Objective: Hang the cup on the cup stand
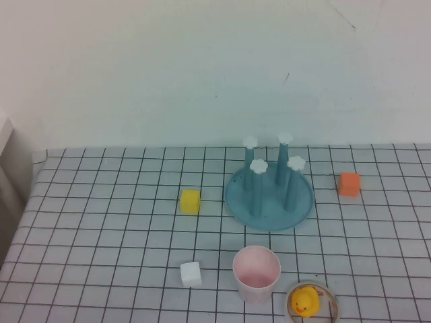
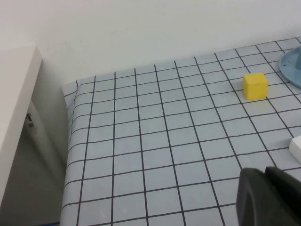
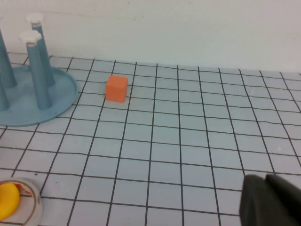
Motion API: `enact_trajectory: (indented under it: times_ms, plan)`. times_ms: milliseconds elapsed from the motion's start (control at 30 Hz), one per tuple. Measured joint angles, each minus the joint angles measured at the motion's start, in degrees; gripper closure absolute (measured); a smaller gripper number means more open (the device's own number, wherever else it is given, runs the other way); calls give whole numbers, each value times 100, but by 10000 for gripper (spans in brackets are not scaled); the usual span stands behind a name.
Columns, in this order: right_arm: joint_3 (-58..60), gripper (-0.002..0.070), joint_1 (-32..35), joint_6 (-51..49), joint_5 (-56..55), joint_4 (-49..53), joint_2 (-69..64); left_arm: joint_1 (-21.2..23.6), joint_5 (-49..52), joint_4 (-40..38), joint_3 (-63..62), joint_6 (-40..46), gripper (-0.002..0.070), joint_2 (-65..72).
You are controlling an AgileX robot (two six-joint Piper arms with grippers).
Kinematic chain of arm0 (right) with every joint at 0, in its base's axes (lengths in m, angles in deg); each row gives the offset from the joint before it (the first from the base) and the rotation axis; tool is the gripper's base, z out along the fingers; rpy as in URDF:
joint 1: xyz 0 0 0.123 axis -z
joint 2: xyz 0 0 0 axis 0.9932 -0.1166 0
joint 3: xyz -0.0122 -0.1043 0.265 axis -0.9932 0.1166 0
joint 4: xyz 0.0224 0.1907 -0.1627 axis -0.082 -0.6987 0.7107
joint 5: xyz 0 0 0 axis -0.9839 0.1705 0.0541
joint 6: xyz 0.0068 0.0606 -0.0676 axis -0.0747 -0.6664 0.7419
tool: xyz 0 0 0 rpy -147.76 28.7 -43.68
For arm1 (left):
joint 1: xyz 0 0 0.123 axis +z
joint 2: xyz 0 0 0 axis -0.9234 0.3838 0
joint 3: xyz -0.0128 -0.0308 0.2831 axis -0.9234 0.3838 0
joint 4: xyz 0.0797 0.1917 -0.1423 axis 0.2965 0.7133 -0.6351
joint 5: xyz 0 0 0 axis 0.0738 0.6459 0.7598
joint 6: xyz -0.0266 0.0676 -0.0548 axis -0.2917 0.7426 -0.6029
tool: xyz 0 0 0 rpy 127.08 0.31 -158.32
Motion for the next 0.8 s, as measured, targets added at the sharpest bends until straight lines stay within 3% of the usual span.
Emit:
enact_trajectory:
  times_ms: [500,800]
  plan:
    - [0,678,0,41,0,16,0,0,0,0,0,0,676,0]
    - [0,678,0,110,0,701,0,0,0,0,0,30,676,0]
